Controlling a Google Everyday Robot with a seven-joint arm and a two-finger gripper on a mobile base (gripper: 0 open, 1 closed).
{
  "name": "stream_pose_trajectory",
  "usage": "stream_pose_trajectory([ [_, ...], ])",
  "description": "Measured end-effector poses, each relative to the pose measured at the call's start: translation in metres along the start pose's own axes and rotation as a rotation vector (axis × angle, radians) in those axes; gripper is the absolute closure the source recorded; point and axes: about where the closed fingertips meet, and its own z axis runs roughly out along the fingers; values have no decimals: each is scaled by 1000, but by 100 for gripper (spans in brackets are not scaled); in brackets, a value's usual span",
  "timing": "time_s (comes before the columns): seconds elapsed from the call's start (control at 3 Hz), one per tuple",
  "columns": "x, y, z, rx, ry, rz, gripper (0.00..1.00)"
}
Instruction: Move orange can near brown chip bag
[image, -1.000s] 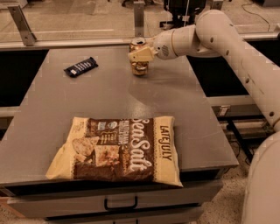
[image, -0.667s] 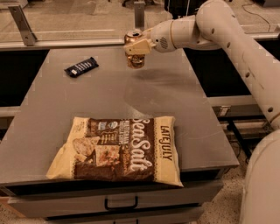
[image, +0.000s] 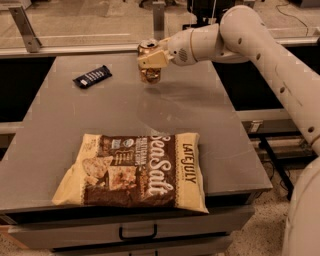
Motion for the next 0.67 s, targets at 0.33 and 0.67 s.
stream_pose_trajectory([
  [0.33, -5, 39, -8, -25, -28, -1, 100],
  [0.67, 5, 85, -26, -38, -40, 20, 100],
])
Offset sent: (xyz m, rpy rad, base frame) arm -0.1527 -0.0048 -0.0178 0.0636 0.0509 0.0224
